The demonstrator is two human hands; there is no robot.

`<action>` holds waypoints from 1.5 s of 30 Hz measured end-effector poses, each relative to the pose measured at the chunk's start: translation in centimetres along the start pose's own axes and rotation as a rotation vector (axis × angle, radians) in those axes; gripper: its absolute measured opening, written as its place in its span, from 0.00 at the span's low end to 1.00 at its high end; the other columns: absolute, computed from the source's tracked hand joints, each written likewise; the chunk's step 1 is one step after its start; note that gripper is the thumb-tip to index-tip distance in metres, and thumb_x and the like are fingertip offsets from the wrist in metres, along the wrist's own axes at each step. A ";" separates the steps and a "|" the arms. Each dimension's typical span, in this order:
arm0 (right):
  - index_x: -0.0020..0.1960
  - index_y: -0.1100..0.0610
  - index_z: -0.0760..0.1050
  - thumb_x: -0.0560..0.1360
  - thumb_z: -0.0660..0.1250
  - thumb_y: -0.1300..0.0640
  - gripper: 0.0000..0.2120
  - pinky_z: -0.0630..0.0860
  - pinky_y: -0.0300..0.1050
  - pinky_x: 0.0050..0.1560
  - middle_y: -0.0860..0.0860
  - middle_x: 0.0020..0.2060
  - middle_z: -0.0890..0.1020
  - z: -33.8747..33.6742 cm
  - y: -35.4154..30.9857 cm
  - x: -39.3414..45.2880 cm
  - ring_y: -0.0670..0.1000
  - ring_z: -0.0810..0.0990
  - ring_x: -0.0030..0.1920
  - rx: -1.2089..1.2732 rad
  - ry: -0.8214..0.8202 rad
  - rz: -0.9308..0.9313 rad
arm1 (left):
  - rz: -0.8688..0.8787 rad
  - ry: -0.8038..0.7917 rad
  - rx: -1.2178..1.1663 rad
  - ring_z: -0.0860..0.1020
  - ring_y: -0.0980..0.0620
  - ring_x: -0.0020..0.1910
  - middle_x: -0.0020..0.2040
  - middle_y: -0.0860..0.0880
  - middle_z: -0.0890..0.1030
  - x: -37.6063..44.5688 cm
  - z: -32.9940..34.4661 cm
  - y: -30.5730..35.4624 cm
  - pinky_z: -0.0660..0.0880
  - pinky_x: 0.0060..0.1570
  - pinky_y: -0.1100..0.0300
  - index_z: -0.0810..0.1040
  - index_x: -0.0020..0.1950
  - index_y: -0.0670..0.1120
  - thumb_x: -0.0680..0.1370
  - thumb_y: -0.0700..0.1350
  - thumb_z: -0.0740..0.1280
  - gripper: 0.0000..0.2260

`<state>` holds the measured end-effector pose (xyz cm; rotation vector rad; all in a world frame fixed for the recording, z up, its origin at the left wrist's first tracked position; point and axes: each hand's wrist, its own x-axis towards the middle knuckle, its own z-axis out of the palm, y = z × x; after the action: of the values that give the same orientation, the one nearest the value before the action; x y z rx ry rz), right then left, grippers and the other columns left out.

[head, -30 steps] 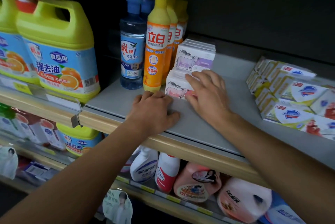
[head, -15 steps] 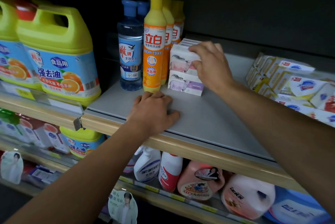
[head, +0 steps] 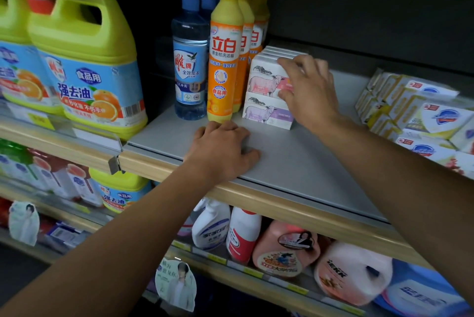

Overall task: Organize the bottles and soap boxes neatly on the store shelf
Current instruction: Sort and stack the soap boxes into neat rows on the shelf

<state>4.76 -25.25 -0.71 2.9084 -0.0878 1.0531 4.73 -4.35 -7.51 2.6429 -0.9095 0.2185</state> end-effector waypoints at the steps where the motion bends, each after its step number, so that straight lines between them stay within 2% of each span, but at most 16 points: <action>1: 0.73 0.50 0.65 0.75 0.70 0.53 0.29 0.63 0.50 0.65 0.52 0.66 0.69 0.0 -0.1 0.0 0.56 0.64 0.66 -0.002 -0.005 0.002 | 0.002 0.000 -0.003 0.67 0.45 0.67 0.66 0.51 0.74 0.0 0.0 0.0 0.62 0.66 0.44 0.74 0.65 0.54 0.73 0.67 0.55 0.27; 7: 0.74 0.48 0.64 0.75 0.69 0.51 0.29 0.63 0.50 0.65 0.51 0.67 0.70 -0.4 -0.2 0.1 0.56 0.64 0.67 -0.035 -0.039 0.006 | 0.004 0.009 -0.002 0.68 0.45 0.66 0.65 0.51 0.74 0.0 0.0 0.0 0.63 0.65 0.44 0.74 0.65 0.55 0.72 0.68 0.52 0.29; 11: 0.76 0.51 0.61 0.76 0.66 0.49 0.31 0.61 0.51 0.70 0.52 0.69 0.69 -2.1 -0.1 -1.2 0.56 0.63 0.69 0.018 -0.064 0.009 | 0.002 0.000 0.002 0.69 0.45 0.65 0.64 0.51 0.75 -0.2 -0.2 0.1 0.63 0.65 0.44 0.74 0.65 0.55 0.73 0.68 0.53 0.28; 14: 0.74 0.55 0.65 0.75 0.66 0.51 0.29 0.61 0.50 0.70 0.54 0.69 0.70 -3.8 0.6 -4.4 0.58 0.65 0.69 0.128 -0.042 0.063 | -0.007 -0.004 0.015 0.71 0.46 0.64 0.62 0.51 0.76 -0.5 -0.7 0.4 0.66 0.65 0.46 0.76 0.63 0.53 0.75 0.65 0.57 0.23; 17: 0.70 0.59 0.70 0.76 0.68 0.52 0.25 0.62 0.49 0.70 0.57 0.66 0.73 -4.8 2.0 -9.2 0.60 0.69 0.67 0.155 -0.098 0.106 | -0.018 0.006 -0.003 0.75 0.45 0.61 0.62 0.49 0.79 -0.8 -1.5 1.6 0.72 0.62 0.49 0.76 0.65 0.52 0.76 0.60 0.62 0.21; 20: 0.69 0.59 0.72 0.76 0.68 0.51 0.24 0.63 0.48 0.70 0.56 0.65 0.74 -6.1 4.4 -14.1 0.58 0.70 0.67 0.170 -0.181 0.181 | 0.043 0.049 -0.150 0.78 0.46 0.59 0.62 0.48 0.80 -1.0 -2.0 4.5 0.75 0.57 0.53 0.76 0.67 0.51 0.75 0.55 0.68 0.21; 25: 0.67 0.56 0.74 0.75 0.68 0.46 0.24 0.65 0.45 0.67 0.53 0.63 0.75 -9.3 9.7 -19.9 0.56 0.71 0.66 0.140 -0.339 0.334 | 0.177 0.088 -0.320 0.81 0.51 0.50 0.56 0.52 0.82 -0.1 -1.2 10.7 0.72 0.50 0.63 0.79 0.63 0.50 0.75 0.51 0.70 0.17; 29: 0.66 0.51 0.74 0.74 0.64 0.38 0.26 0.64 0.47 0.69 0.50 0.65 0.74 -11.5 13.9 -22.5 0.55 0.68 0.68 0.046 -0.422 0.468 | 0.202 0.089 -0.413 0.81 0.51 0.43 0.52 0.51 0.83 1.5 0.0 15.2 0.73 0.50 0.62 0.80 0.60 0.48 0.75 0.48 0.72 0.15; 33: 0.69 0.45 0.70 0.71 0.55 0.30 0.31 0.65 0.50 0.69 0.46 0.69 0.70 -11.9 15.5 -23.6 0.54 0.67 0.69 0.045 -0.474 0.535 | 0.215 0.077 -0.425 0.81 0.51 0.45 0.54 0.52 0.82 4.0 1.7 19.1 0.75 0.55 0.59 0.79 0.62 0.50 0.75 0.50 0.71 0.16; 38: 0.68 0.43 0.68 0.70 0.53 0.28 0.32 0.62 0.50 0.68 0.44 0.68 0.69 -11.1 15.8 -23.9 0.52 0.65 0.68 0.047 -0.424 0.527 | 0.166 0.054 -0.448 0.79 0.47 0.56 0.61 0.48 0.79 7.7 4.1 23.2 0.69 0.54 0.63 0.74 0.67 0.46 0.75 0.52 0.71 0.23; 42: 0.68 0.43 0.68 0.72 0.55 0.28 0.31 0.62 0.51 0.67 0.44 0.67 0.70 -10.9 16.0 -24.0 0.53 0.66 0.67 0.051 -0.407 0.511 | 0.116 0.148 -0.552 0.79 0.46 0.55 0.61 0.46 0.79 10.5 4.5 25.9 0.72 0.53 0.60 0.72 0.68 0.44 0.75 0.52 0.72 0.25; 45: 0.68 0.44 0.69 0.72 0.55 0.29 0.30 0.61 0.51 0.66 0.45 0.66 0.70 -10.9 16.0 -24.0 0.53 0.66 0.66 0.063 -0.406 0.509 | 0.079 0.188 -0.553 0.79 0.50 0.51 0.57 0.48 0.81 12.3 4.5 27.1 0.69 0.45 0.62 0.74 0.65 0.45 0.75 0.53 0.71 0.22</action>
<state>-21.68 -39.62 -7.33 3.1893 -0.8582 0.4743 -2.29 -33.00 -1.50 2.0452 -0.8632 0.1965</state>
